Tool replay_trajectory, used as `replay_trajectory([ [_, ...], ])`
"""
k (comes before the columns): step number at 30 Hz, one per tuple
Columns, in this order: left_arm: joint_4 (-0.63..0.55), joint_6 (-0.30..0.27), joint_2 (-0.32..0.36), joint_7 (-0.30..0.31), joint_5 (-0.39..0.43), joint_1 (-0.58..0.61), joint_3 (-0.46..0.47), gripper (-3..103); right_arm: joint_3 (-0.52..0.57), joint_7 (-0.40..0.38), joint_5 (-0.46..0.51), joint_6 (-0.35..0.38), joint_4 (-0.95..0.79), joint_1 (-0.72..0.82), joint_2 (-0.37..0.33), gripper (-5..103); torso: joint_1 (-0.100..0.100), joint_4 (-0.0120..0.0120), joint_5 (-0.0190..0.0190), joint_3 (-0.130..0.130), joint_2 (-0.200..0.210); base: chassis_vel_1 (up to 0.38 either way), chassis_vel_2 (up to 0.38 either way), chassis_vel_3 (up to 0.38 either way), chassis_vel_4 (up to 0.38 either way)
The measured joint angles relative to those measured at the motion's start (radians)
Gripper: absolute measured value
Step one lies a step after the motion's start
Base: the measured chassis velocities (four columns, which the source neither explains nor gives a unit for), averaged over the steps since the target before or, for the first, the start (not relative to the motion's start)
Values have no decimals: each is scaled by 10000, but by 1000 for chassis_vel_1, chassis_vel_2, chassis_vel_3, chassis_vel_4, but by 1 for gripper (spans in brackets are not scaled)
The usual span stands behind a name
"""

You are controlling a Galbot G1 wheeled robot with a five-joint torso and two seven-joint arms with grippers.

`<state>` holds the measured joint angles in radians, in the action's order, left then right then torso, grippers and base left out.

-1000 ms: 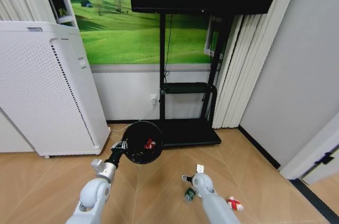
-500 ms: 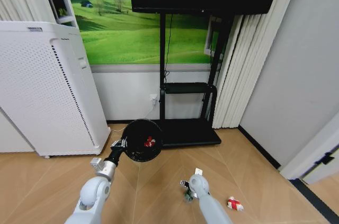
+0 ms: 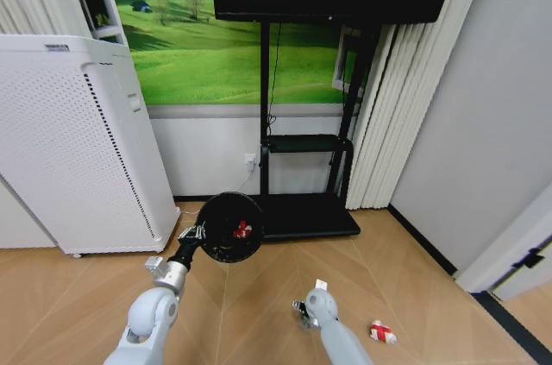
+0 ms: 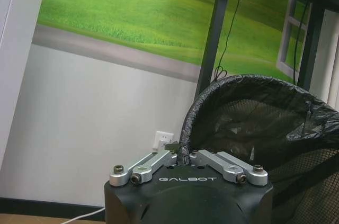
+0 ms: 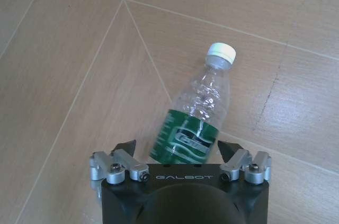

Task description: Pick up the trash bin and place the garbage on the floor into it.

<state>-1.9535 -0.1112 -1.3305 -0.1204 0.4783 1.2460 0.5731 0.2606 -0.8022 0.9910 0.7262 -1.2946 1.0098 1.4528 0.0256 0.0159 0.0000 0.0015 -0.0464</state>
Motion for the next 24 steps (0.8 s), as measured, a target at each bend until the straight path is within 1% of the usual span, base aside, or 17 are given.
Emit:
replay_trajectory([
  [1, -12, -8, 1, 8, -1, 0, -5, 3, -1, 24, -18, -15, 27, 6, 6, 87, 0, 0, 1, 0, 0, 0, 0, 0, 0],
  [4, -58, -40, 2, 34, -6, 1, -18, 3, -16, 111, -116, -93, 126, 24, 17, 71, 0, 0, 0, 0, 0, 0, 0, 0, 0],
  [5, -58, -40, 2, 34, -6, 1, -18, 3, -16, 111, -116, -93, 126, 24, 17, 71, 0, 0, 0, 0, 0, 0, 0, 0, 0],
  [6, -63, -44, 0, 36, -10, 2, -18, 3, -19, 177, -187, -118, 166, 23, 20, 65, 0, 0, 0, 0, 0, 0, 0, 0, 0],
  [7, -63, -44, 0, 36, -10, 2, -18, 3, -19, 177, -187, -118, 166, 23, 20, 65, 0, 0, 0, 0, 0, 0, 0, 0, 0],
  [10, -69, -48, -5, 43, -23, 6, -12, 3, -34, 424, -430, -217, 293, 24, 39, 49, -1, 1, -2, -1, 0, 0, 0, 0, 0],
  [11, -69, -48, -5, 43, -23, 6, -12, 3, -34, 424, -430, -217, 293, 24, 39, 49, -1, 1, -2, -1, 0, 0, 0, 0, 0],
  [13, -78, -63, 5, 53, -25, 3, -9, 3, -46, 606, -635, -292, 361, 24, 66, 38, -1, 0, -3, -1, -1, 0, 0, 0, 0],
  [14, -78, -63, 5, 53, -25, 3, -9, 3, -46, 606, -635, -292, 361, 24, 66, 38, -1, 0, -3, -1, -1, 0, 0, 0, 0],
  [15, -81, -66, 6, 55, -26, -3, -8, 3, -52, 642, -706, -324, 381, 23, 71, 34, -1, 0, -3, -2, -1, 0, 0, 0, 0],
  [18, -93, -88, -30, 104, -46, -17, -2, 3, 271, 1001, -1744, -685, 240, 81, -30, 25, 0, 0, 7, 3, 1, 0, 0, 0, 0],
  [19, -93, -88, -30, 104, -46, -17, -2, 3, 271, 1001, -1744, -685, 240, 81, -30, 25, 0, 0, 7, 3, 1, 0, 0, 0, 0],
  [20, -94, -90, -46, 114, -59, 2, -1, 3, 483, 1149, -2184, -803, -27, 95, -133, 25, 1, 0, 6, 3, 1, 0, 0, 0, 0],
  [21, -95, -91, -59, 114, -95, 31, 7, 3, 789, 1352, -2693, -893, -336, 87, -248, 21, 0, 0, 0, 0, 0, 0, 0, 0, 0],
  [22, -95, -91, -59, 114, -95, 31, 7, 3, 789, 1352, -2693, -893, -336, 87, -248, 21, 0, 0, 0, 0, 0, 0, 0, 0, 0],
  [23, -95, -91, -63, 114, -105, 36, 11, 3, 873, 1407, -2820, -911, -388, 79, -270, 19, -1, 0, -1, 0, 0, 0, 0, 0, 0],
  [24, -95, -80, -85, 129, -180, 61, 42, 3, 1452, 1738, -3770, -1160, -544, -36, -369, 17, 0, 2, 4, 2, 0, 0, 0, 0, 0],
])
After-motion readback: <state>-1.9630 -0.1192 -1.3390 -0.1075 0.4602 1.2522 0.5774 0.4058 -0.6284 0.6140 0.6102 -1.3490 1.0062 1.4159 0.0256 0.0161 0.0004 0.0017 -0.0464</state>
